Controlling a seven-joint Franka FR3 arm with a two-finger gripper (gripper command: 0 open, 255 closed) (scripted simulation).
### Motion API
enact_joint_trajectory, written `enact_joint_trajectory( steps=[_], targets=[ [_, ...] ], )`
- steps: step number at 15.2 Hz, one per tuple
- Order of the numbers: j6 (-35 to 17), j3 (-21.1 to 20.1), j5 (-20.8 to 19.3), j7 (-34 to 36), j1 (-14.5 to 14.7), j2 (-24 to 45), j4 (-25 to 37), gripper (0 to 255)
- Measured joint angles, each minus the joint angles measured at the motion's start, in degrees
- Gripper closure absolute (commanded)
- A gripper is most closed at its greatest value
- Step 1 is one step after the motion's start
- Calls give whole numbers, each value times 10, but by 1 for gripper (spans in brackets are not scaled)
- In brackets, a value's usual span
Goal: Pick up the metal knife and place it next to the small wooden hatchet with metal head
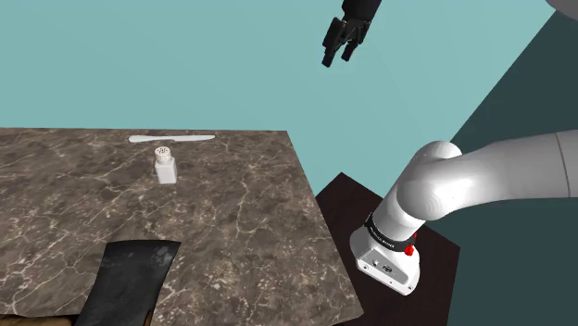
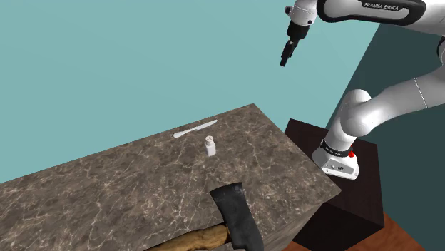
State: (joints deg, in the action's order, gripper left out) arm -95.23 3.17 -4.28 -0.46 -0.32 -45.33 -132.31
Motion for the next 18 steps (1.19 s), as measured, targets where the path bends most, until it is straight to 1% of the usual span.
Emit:
enact_joint_trajectory(
  steps=[2,5,15,18],
  targets=[
    [-9,-1,1,-2,3,7,-2,0],
    [-56,-2,4,-20,18,43,-9,0],
    [-220,-9,17,-95,73,206,6,0],
    [-255,-14,22,-118,88,250,20,0]
  ],
)
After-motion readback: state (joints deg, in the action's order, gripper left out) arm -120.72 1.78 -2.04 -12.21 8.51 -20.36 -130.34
